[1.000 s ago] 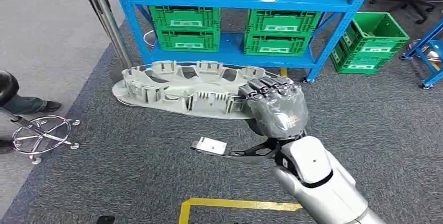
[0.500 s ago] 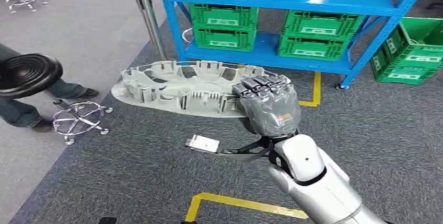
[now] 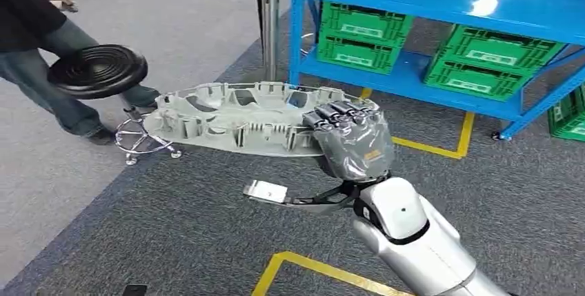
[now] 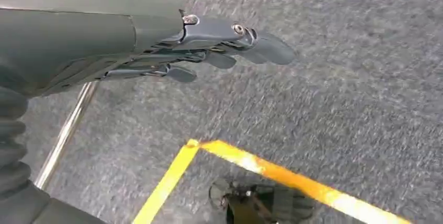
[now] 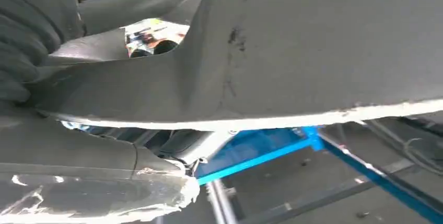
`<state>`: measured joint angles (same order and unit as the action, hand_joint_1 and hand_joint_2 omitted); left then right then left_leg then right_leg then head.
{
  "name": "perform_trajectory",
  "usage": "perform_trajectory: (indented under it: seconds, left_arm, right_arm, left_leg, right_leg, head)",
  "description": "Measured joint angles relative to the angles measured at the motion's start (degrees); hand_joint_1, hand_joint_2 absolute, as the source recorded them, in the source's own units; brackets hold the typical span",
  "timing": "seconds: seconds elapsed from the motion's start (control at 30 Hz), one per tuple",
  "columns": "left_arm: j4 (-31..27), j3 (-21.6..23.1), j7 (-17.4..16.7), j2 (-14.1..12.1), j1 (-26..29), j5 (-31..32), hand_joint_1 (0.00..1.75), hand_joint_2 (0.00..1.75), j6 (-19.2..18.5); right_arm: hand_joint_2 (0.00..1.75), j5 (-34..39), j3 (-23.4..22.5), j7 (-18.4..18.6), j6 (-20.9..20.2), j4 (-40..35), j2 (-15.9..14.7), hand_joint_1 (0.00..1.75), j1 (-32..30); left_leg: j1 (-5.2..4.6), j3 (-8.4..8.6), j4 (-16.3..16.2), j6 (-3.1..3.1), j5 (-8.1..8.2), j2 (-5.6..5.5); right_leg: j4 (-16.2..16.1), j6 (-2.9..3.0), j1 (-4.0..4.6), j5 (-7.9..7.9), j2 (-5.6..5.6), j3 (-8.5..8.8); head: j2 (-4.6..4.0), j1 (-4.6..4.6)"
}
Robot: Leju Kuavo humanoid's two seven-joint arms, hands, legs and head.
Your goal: Take the parts from the cabinet and place them on the table.
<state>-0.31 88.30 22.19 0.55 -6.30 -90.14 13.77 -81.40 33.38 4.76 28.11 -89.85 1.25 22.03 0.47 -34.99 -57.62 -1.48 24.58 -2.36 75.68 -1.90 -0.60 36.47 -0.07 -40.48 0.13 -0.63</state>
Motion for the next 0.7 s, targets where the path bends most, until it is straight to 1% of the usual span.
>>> perform_trajectory:
  seconds: [0.03,0.07,0.1,0.13,0.17,0.27,0.3,0.33,0.37,0.4,0.43,0.47,0.5,0.53,0.57,0.6,0.63,0.67,0.7]
  left_arm:
    - [0.0,0.0,-0.02,0.02,0.06,0.0,0.0,1.75,0.0]
    - [0.0,0.0,-0.02,0.07,0.06,0.0,0.0,1.75,0.0]
    - [0.0,0.0,-0.02,0.13,0.02,0.0,0.0,1.75,0.0]
    - [0.0,0.0,-0.02,0.17,-0.01,0.0,0.0,1.75,0.0]
    - [0.0,0.0,-0.02,0.31,-0.04,0.0,0.0,1.75,0.0]
    - [0.0,0.0,-0.02,0.31,-0.04,0.0,0.0,1.75,0.0]
    - [0.0,0.0,-0.02,0.29,-0.07,0.0,0.0,1.75,0.0]
    - [0.04,0.0,-0.04,-0.04,0.42,0.0,0.0,1.75,-0.04]
    - [0.07,0.0,-0.07,0.22,0.22,0.0,0.0,1.75,-0.13]
    - [0.07,0.0,-0.13,0.17,0.01,0.0,0.0,1.75,-0.26]
    - [0.07,0.0,-0.15,0.17,-0.09,0.02,0.0,1.75,-0.31]
    - [0.07,0.0,-0.2,0.15,-0.06,0.0,0.0,1.75,-0.33]
    - [0.07,0.0,-0.22,0.13,0.03,0.0,0.0,1.75,-0.35]
    - [0.07,0.0,-0.22,0.04,0.1,0.0,0.0,1.75,-0.35]
    - [0.07,0.0,-0.22,-0.04,0.09,0.0,0.0,1.75,-0.35]
    - [0.07,0.0,-0.2,-0.15,0.02,0.0,0.0,1.75,-0.35]
    - [0.07,0.0,-0.22,-0.13,-0.14,0.0,0.0,1.75,-0.35]
    - [0.07,0.0,-0.2,-0.17,-0.34,0.0,0.0,1.75,-0.35]
    - [0.07,0.0,-0.2,-0.17,-0.29,0.0,0.0,1.75,-0.37]
  right_arm:
    - [1.75,0.0,0.0,0.0,-0.02,0.13,0.0,1.75,-0.04]
    - [1.75,0.0,0.0,0.0,-0.02,0.22,0.0,1.75,-0.03]
    - [1.75,0.0,0.0,0.02,-0.02,0.26,0.0,1.75,0.01]
    - [1.75,0.0,-0.02,0.0,0.0,0.26,0.0,1.75,0.07]
    - [1.75,0.0,0.0,0.0,0.0,0.33,0.0,1.75,0.08]
    - [1.75,0.0,0.0,0.0,0.0,0.33,0.0,1.75,0.08]
    - [1.75,0.0,0.0,0.0,0.0,0.33,0.0,1.75,0.08]
    - [1.75,0.02,0.04,0.0,0.07,0.46,0.07,1.75,0.25]
    - [1.75,0.02,0.02,0.02,0.07,0.59,0.17,1.75,0.3]
    - [1.75,0.02,-0.02,0.02,0.07,0.66,0.17,1.75,0.29]
    - [1.75,0.02,-0.02,0.02,0.07,0.74,0.17,1.75,0.31]
    - [1.75,0.02,0.0,0.02,0.04,0.9,0.17,1.75,0.29]
    - [1.75,0.02,0.07,0.02,0.04,1.05,0.17,1.75,0.25]
    - [1.75,0.04,0.09,0.02,0.04,1.14,0.17,1.75,0.25]
    - [1.75,0.04,0.11,0.0,0.04,1.18,0.17,1.75,0.25]
    - [1.75,0.02,0.2,0.0,0.04,1.2,0.17,1.75,0.26]
    - [1.75,0.02,0.17,0.0,0.04,1.2,0.17,1.75,0.27]
    - [1.75,0.02,0.07,0.0,0.07,1.2,0.17,1.75,0.37]
    - [1.75,0.02,0.07,0.0,0.07,1.22,0.17,1.75,0.39]
  left_leg:
    - [-0.01,0.01,-0.07,0.0,-0.01,-0.86]
    - [-0.01,0.04,-0.13,0.07,-0.04,-1.85]
    - [-0.01,0.09,-0.22,0.11,-0.06,-2.67]
    - [0.07,0.0,-0.25,0.2,-0.07,-3.4]
    - [0.04,-0.3,-0.34,0.52,-0.19,-3.81]
    - [0.04,-0.3,-0.34,0.52,-0.19,-3.81]
    - [-0.05,-0.42,-0.4,0.6,-0.2,-3.91]
    - [0.53,-1.79,-0.72,2.39,-0.63,-5.0]
    - [0.2,-4.49,-6.5,2.91,3.05,0.06]
    - [0.32,-6.65,-11.02,3.11,5.06,1.06]
    - [0.43,-8.55,-14.95,3.26,6.46,1.58]
    - [0.51,-9.37,-16.72,3.34,6.61,1.86]
    - [0.56,-8.85,-15.92,3.37,5.5,1.98]
    - [0.56,-7.32,-13.11,3.31,3.59,2.16]
    - [0.53,-4.72,-8.37,3.15,1.2,2.76]
    - [0.4,-1.8,-3.42,2.88,-0.77,4.24]
    - [-0.4,-0.34,-1.05,2.65,-0.07,7.11]
    - [-0.47,-0.44,-0.27,1.99,0.02,6.72]
    - [-0.49,-0.69,-0.4,1.78,0.05,6.19]
  right_leg:
    - [-1.59,0.14,0.02,-1.75,0.04,0.54]
    - [-5.82,0.4,0.01,-4.62,0.26,2.42]
    - [-10.96,0.73,0.01,-7.38,0.97,4.77]
    - [-15.8,1.07,-0.11,-9.34,3.45,6.85]
    - [-16.34,1.36,-0.51,-8.56,6.16,7.77]
    - [-16.34,1.36,-0.51,-8.56,6.16,7.77]
    - [-16.48,1.35,-0.51,-8.62,6.32,7.85]
    - [-18.51,1.69,-0.68,-8.95,2.79,8.42]
    - [-18.65,2.13,-0.58,-8.86,1.2,8.64]
    - [-18.6,2.14,-0.47,-8.84,0.2,8.68]
    - [-18.58,2.21,-0.39,-8.78,-0.78,8.67]
    - [-18.57,2.27,-0.36,-8.7,-1.65,8.69]
    - [-18.56,2.21,-0.36,-8.61,-2.41,8.76]
    - [-18.55,2.14,-0.35,-8.53,-3.14,8.82]
    - [-18.51,1.92,-0.34,-8.38,-3.81,8.98]
    - [-18.51,1.7,-0.31,-8.19,-4.51,9.24]
    - [-18.46,1.35,0.14,-7.93,-5.1,9.32]
    - [-18.23,0.98,0.43,-7.7,-5.65,9.25]
    - [-18.34,0.81,0.5,-7.62,-6.35,9.41]
  head:
    - [0.0,0.07]
    - [0.0,0.04]
    - [0.0,0.06]
    - [0.0,0.07]
    - [0.0,-0.18]
    - [0.0,-0.18]
    - [0.0,-0.22]
    - [0.0,0.0]
    - [0.0,-0.87]
    - [0.0,-0.85]
    - [0.0,-0.81]
    - [0.0,-0.9]
    - [0.0,-0.87]
    - [0.0,-0.87]
    - [0.0,-0.9]
    - [0.0,-0.87]
    - [0.0,-0.9]
    - [0.0,-0.85]
    - [0.0,-0.74]
